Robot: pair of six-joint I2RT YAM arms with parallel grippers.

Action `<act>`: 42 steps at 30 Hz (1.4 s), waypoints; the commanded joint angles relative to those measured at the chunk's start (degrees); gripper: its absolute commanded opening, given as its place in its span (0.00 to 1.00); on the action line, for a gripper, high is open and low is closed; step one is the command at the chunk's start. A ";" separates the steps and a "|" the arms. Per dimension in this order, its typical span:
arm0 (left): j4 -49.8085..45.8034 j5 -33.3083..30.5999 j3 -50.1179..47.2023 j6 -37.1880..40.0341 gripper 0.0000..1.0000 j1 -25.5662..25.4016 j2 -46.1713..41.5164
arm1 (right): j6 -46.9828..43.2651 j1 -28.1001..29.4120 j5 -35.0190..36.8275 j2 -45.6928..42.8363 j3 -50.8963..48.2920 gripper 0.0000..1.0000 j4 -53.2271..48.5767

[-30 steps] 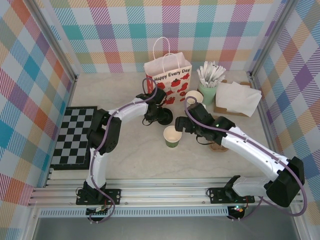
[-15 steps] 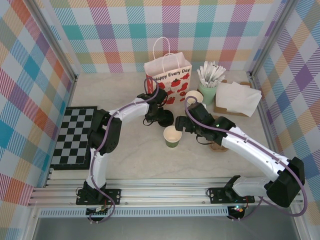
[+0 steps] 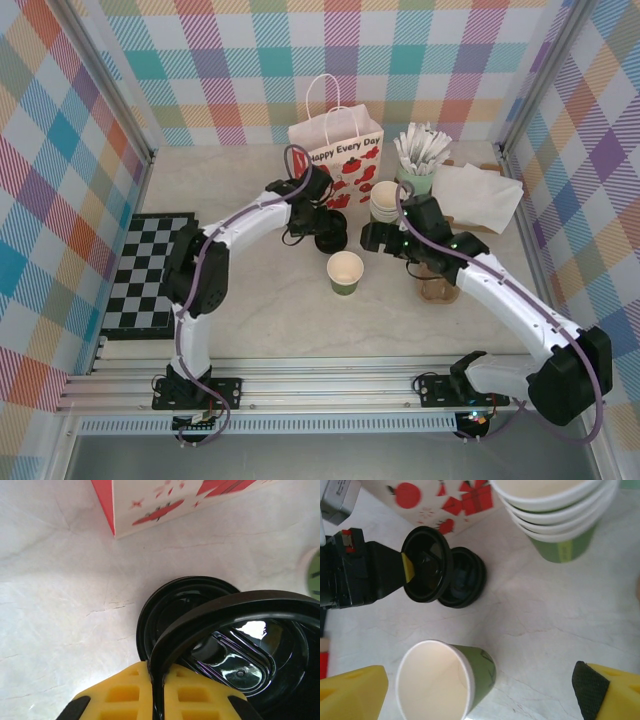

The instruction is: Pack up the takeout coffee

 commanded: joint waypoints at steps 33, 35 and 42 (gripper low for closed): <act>14.27 -13.09 -14.66 0.79 0.00 -4.86 -22.82 | 3.20 4.51 -2.56 19.77 9.31 0.40 25.99; 14.47 -13.93 -14.64 0.76 0.00 -5.51 -22.94 | 2.90 4.82 -2.56 20.06 9.76 0.37 25.77; 14.69 -15.92 -14.91 -0.11 0.00 -6.37 -22.92 | 3.01 5.40 -2.54 20.63 10.21 0.20 25.79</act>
